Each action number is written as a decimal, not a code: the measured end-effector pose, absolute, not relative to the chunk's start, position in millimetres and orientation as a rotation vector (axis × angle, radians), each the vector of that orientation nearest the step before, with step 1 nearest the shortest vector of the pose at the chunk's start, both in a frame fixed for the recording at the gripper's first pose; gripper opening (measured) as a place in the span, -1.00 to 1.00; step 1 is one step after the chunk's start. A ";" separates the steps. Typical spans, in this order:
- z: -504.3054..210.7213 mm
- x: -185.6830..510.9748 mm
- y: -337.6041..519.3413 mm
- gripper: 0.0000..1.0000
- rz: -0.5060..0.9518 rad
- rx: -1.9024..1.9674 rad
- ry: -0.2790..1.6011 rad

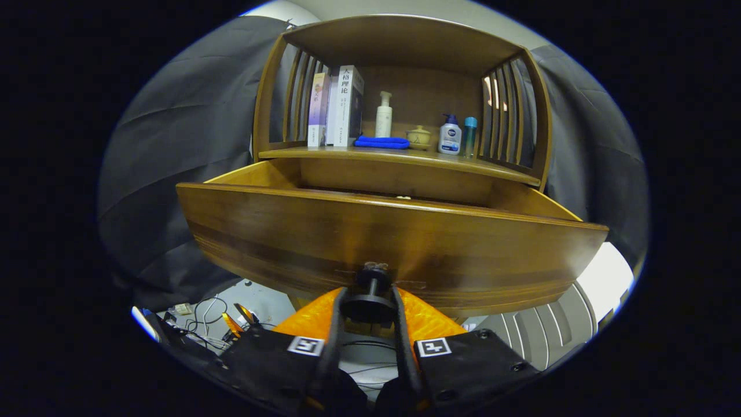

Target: Pull open the drawer, take out the items inside it, and place them on the countertop above the cabinet.

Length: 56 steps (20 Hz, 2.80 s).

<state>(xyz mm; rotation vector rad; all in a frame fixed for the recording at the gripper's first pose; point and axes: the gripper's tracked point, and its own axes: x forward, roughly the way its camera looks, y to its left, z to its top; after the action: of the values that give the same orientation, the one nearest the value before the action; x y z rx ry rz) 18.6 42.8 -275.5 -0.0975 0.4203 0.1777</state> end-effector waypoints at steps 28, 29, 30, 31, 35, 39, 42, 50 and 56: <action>-213.9 171.4 44.6 0.96 0.317 -0.137 0.821; -222.7 173.4 43.0 0.97 0.306 -0.134 0.850; -226.9 177.3 40.8 0.97 0.292 -0.131 0.869; -231.4 181.2 39.4 0.96 0.278 -0.119 0.880; -241.5 186.1 38.6 0.76 0.257 -0.077 0.918; -258.3 181.0 44.3 0.41 0.257 -0.043 0.974; -268.4 181.9 43.6 -0.20 0.246 -0.052 0.984; -251.6 154.1 56.7 -0.74 0.354 0.070 0.936; -196.6 130.4 47.3 -0.74 0.389 0.120 0.823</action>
<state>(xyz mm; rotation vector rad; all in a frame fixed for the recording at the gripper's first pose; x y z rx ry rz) 130.4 47.3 -196.6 0.1196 0.8234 0.3890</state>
